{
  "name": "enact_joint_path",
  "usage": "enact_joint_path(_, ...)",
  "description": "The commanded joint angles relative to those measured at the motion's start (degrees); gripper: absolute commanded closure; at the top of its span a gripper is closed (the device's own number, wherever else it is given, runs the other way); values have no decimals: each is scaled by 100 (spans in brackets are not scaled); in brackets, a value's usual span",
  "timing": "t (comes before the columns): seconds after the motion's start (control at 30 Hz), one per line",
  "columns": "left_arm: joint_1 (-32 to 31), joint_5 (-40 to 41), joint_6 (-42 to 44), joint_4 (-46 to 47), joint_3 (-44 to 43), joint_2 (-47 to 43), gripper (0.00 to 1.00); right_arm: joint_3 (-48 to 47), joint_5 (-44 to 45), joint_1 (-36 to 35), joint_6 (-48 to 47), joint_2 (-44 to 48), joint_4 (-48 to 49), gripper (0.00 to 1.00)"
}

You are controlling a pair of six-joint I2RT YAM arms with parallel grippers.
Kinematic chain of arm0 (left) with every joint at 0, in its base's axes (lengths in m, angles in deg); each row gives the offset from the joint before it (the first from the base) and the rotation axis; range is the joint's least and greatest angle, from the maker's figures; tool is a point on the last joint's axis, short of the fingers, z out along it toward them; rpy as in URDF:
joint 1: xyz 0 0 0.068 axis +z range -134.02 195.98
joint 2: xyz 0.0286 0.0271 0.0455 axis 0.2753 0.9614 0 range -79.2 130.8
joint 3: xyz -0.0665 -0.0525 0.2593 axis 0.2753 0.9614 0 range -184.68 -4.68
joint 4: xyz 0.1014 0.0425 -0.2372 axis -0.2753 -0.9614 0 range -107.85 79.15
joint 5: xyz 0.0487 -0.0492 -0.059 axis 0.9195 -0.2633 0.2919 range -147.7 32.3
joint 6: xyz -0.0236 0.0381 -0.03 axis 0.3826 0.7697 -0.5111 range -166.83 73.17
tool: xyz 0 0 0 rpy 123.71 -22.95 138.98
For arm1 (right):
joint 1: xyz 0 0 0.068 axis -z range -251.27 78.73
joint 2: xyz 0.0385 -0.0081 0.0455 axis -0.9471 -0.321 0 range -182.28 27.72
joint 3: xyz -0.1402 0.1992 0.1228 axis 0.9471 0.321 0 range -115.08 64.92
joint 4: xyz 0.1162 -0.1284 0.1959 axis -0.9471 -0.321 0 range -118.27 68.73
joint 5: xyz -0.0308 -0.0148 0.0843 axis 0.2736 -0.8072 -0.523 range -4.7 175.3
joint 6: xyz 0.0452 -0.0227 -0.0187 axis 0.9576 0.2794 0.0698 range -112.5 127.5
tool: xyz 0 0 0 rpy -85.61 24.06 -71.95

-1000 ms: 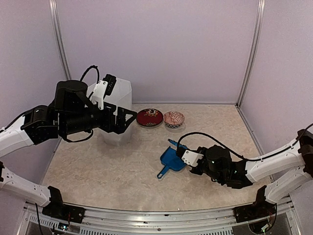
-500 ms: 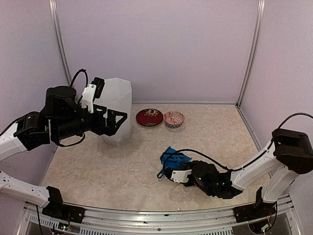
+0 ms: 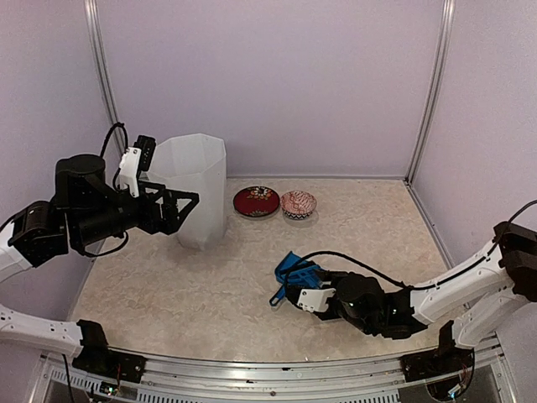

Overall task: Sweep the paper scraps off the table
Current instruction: Put down the broom in the dustpan, then reset both arms

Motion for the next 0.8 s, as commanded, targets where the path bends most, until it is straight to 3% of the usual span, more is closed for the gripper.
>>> enact_joint_path(0.0, 238, -62, 15, -103, 226, -408, 1, -113, -825, -66, 620, 739, -1038, 36)
enact_joint_path(0.1, 629, -300, -33, -112, 410, -676, 1, -136, -1477, -57, 893, 1259, -1474, 26)
enact_joint_path(0.3, 1506, -796, -237, -196, 768, -867, 1, -379, -1912, 113, 1377, 1864, -2089, 17)
enact_joint_path(0.6, 3369, -1332, -687, -435, 1152, -671, 1, -1094, -2200, 1135, 2315, 2026, -2728, 15)
enact_joint_path(0.77, 4445, -1602, -700, -286, 1329, -286, 1, -1415, -2319, 2037, 2862, 1947, -2906, 14)
